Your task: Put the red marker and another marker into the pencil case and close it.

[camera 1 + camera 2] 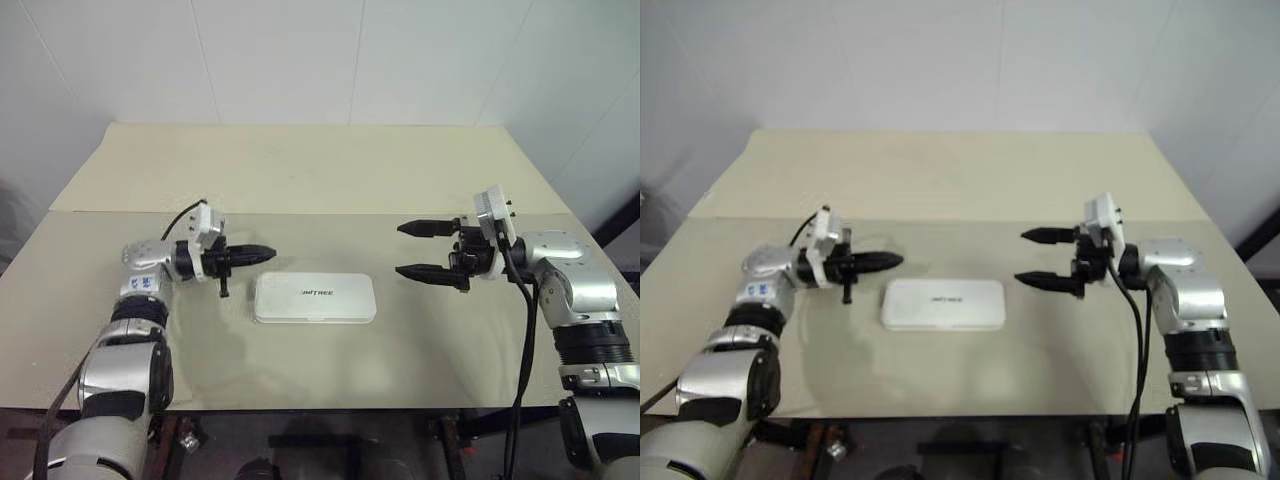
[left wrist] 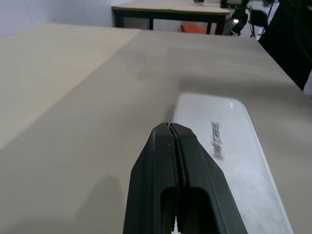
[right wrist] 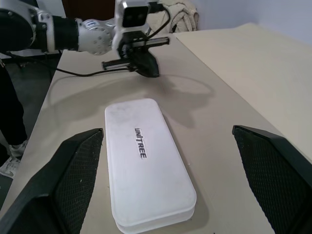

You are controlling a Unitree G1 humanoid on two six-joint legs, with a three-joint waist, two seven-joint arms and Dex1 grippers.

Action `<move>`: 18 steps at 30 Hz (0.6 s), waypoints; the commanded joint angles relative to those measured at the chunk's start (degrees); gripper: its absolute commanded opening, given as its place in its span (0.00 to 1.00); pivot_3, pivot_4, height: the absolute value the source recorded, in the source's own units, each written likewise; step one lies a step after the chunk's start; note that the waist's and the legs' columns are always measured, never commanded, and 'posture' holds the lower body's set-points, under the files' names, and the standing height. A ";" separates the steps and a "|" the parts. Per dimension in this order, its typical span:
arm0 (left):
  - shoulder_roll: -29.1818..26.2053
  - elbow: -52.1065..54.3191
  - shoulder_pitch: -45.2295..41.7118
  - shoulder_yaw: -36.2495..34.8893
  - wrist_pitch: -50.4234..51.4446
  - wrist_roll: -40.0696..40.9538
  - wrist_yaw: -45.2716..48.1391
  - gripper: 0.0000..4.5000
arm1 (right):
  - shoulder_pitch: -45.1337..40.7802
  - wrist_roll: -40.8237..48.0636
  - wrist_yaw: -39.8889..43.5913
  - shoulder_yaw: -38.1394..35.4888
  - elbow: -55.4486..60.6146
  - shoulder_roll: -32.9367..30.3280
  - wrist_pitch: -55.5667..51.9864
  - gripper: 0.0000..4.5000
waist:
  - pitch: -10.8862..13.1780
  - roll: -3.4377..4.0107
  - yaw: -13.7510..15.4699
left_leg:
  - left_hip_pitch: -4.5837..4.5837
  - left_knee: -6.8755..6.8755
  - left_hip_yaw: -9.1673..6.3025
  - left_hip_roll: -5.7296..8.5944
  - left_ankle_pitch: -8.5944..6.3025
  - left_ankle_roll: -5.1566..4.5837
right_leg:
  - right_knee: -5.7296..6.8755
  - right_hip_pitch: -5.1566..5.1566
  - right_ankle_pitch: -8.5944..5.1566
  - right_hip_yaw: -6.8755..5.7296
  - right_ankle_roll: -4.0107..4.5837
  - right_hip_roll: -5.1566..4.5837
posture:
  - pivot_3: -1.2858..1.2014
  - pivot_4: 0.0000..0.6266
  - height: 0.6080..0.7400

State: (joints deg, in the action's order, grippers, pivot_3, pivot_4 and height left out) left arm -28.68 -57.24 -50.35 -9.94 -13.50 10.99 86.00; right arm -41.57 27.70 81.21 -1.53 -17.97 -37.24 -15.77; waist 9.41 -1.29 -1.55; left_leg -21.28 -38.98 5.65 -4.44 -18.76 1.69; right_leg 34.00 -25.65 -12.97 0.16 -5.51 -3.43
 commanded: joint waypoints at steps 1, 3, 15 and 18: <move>-1.49 8.47 3.19 0.51 1.05 2.93 3.05 0.00 | -1.97 -0.27 1.50 -0.18 -0.80 0.22 1.55 1.00 | 0.01 0.01 0.02 | 0.00 -0.01 0.00 -0.01 0.00 0.00 | 0.00 0.00 0.00 0.00 0.00 0.00 | 0.52 0.24 1.00; -1.74 11.73 4.90 0.67 4.03 4.17 2.57 0.00 | -2.44 -0.52 2.00 -0.04 -1.63 0.30 1.88 1.00 | 0.01 0.01 0.07 | 0.01 -0.01 0.00 -0.02 0.00 0.01 | 0.03 0.00 0.00 0.00 0.00 0.01 | 0.52 0.24 1.00; -6.92 31.01 15.24 -0.28 14.09 12.43 2.36 0.78 | -4.89 -1.97 4.84 0.23 -6.31 -0.36 3.14 1.00 | 0.06 0.09 -0.10 | 0.06 0.00 0.05 -0.05 -0.01 0.03 | 0.04 0.00 0.00 0.03 0.01 0.01 | 0.52 0.24 1.00; -8.90 35.55 17.94 -0.37 16.80 14.94 2.64 0.99 | -5.19 -2.49 6.73 0.50 -7.98 -0.83 3.82 1.00 | 0.07 0.11 -0.07 | 0.08 -0.01 0.06 -0.06 -0.01 0.04 | 0.06 0.00 -0.01 0.03 0.02 0.01 | 0.52 0.24 1.00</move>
State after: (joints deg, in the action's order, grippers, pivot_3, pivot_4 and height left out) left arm -36.57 -24.88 -32.82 -9.42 2.04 23.56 85.99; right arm -45.25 25.12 85.75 -0.32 -25.66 -36.96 -13.14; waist 9.49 -1.18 -1.62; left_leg -21.20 -38.98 5.71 -4.50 -18.77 1.73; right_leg 34.05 -25.65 -12.98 0.19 -5.49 -3.42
